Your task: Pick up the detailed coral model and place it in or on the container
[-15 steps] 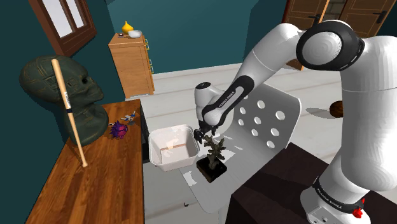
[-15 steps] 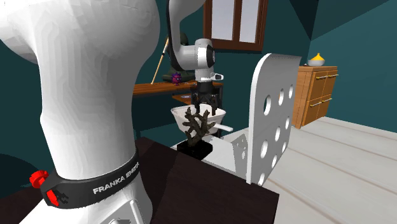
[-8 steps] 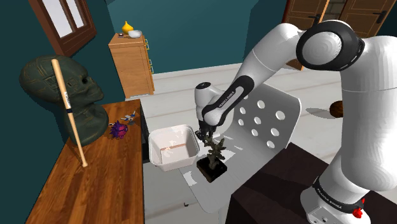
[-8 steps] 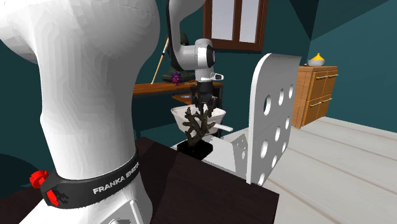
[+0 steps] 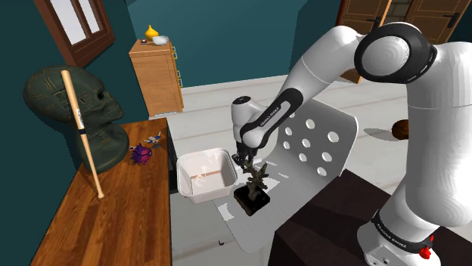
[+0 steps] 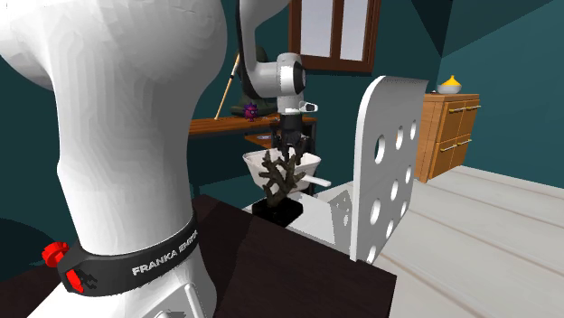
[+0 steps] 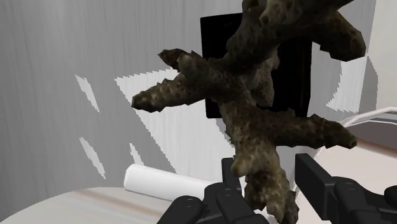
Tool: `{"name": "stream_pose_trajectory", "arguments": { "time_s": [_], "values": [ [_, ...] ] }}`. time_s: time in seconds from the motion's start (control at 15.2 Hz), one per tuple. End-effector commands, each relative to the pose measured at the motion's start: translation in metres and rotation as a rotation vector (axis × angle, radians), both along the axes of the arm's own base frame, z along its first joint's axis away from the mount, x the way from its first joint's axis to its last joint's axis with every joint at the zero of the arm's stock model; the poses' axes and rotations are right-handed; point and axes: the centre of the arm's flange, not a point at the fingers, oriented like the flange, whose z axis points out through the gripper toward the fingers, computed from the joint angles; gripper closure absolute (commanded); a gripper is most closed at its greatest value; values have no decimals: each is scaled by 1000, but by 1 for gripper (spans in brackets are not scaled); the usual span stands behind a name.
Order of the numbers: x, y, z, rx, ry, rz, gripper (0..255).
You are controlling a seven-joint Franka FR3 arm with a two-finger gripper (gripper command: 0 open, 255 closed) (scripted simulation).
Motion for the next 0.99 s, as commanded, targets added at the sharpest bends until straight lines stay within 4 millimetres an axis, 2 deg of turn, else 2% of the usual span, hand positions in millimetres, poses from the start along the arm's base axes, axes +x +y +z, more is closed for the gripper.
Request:
{"name": "stream_pose_trajectory", "arguments": {
  "time_s": [0.0, 0.92],
  "values": [
    [0, 1, 10, 0, -1, 0, 255],
    [0, 1, 84, 0, -1, 0, 255]
  ]
}}
